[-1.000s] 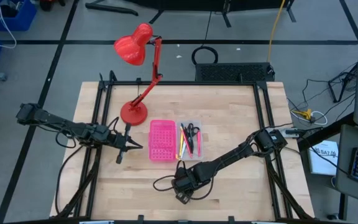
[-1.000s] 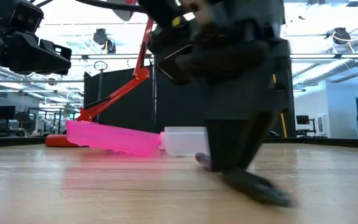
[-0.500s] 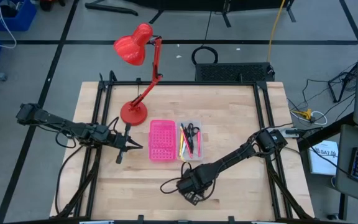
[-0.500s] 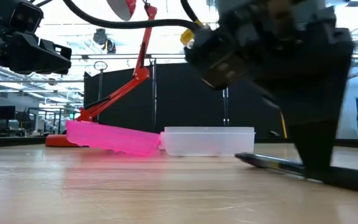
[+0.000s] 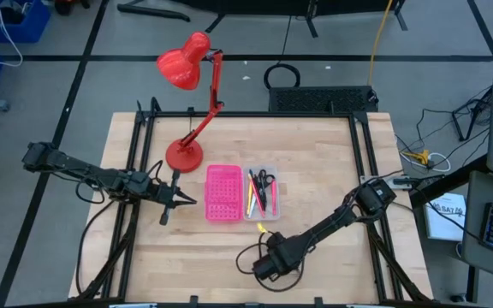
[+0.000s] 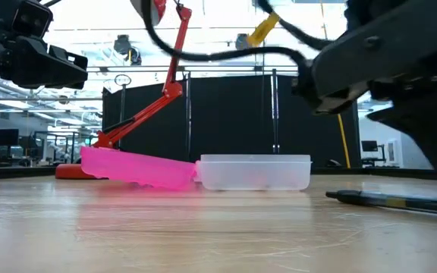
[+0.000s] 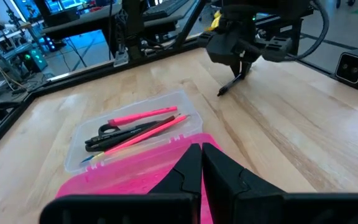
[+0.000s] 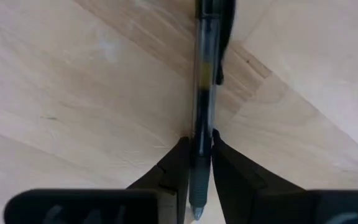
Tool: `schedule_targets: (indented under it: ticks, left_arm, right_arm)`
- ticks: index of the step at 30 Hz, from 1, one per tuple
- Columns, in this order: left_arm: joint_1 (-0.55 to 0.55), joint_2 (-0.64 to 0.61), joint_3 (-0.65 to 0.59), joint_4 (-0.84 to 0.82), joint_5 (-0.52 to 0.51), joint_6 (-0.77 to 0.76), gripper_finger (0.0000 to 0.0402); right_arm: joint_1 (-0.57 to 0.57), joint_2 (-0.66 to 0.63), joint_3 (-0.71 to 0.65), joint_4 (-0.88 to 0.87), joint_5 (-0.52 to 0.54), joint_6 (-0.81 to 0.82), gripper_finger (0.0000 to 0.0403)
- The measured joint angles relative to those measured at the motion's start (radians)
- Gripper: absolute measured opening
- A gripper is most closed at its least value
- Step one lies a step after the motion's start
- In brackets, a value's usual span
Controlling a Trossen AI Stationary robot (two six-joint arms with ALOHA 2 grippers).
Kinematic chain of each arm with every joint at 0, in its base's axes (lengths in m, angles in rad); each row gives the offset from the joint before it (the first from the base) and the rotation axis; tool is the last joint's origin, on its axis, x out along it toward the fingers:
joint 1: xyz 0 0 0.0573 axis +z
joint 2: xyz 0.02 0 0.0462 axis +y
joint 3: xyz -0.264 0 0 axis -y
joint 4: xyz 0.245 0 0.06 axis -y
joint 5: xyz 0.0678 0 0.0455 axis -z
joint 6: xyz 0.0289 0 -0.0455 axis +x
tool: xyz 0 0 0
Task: Pick & place school supplies into a supply box
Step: Put the black pen into the supply box
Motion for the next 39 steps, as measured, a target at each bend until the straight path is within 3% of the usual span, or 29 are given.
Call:
schedule_targets:
  ticks: [6, 12, 17, 32, 39]
  left_arm:
    - [0.000, 0.000, 0.000, 0.001, 0.000, -0.005, 0.0021]
    - [0.000, 0.000, 0.000, 0.029, 0.000, -0.004, 0.0021]
    - [0.000, 0.000, 0.000, 0.042, 0.000, -0.004, 0.0021]
    - [0.000, 0.000, 0.000, 0.038, 0.000, -0.062, 0.0021]
    - [0.000, 0.000, 0.000, 0.044, 0.000, -0.085, 0.0021]
  right_arm:
    - [0.033, -0.001, -0.003, 0.005, 0.089, -0.041, 0.0061]
    - [0.034, -0.002, -0.003, 0.035, 0.110, -0.104, 0.0023]
    - [0.023, -0.017, -0.010, 0.042, 0.132, -0.134, 0.0022]
    - [-0.003, -0.296, -0.015, 0.085, 0.322, -0.080, 0.0021]
    - [-0.150, -0.408, -0.013, 0.142, 0.506, -0.059, 0.0021]
